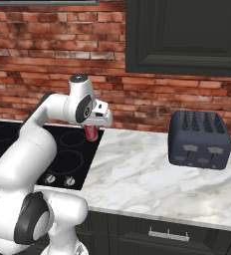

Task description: Four empty soda cans are scattered around the kitchen. Gather all the cans and cluster them next to the stove for recycling.

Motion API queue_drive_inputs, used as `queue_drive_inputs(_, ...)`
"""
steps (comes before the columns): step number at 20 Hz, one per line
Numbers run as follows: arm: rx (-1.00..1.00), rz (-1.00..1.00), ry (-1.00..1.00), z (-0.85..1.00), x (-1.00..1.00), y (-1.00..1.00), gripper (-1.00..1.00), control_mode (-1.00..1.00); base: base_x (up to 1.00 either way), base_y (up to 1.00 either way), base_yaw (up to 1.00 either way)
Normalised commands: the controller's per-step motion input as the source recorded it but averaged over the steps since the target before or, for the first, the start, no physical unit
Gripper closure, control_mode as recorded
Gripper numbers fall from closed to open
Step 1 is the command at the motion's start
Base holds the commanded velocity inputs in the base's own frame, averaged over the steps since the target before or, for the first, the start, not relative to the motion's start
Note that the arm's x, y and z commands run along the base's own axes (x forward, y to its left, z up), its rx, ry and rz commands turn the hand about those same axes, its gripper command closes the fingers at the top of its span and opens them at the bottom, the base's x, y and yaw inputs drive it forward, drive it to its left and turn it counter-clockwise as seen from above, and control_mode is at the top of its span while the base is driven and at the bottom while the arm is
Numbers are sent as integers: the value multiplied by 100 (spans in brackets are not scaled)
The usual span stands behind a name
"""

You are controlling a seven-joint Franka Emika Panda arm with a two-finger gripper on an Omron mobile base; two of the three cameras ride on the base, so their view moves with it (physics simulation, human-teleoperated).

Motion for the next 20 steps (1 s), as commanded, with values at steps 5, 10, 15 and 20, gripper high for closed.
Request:
queue_drive_inputs(5,0,0,0,-23,49,0,100,-100,0,0,0)
queue_drive_inputs(10,0,0,1,-28,45,0,100,-100,0,0,0)
queue_drive_inputs(15,0,0,2,-39,41,0,100,-100,0,0,0)
queue_drive_inputs(20,0,0,0,-48,34,0,100,-100,0,0,0)
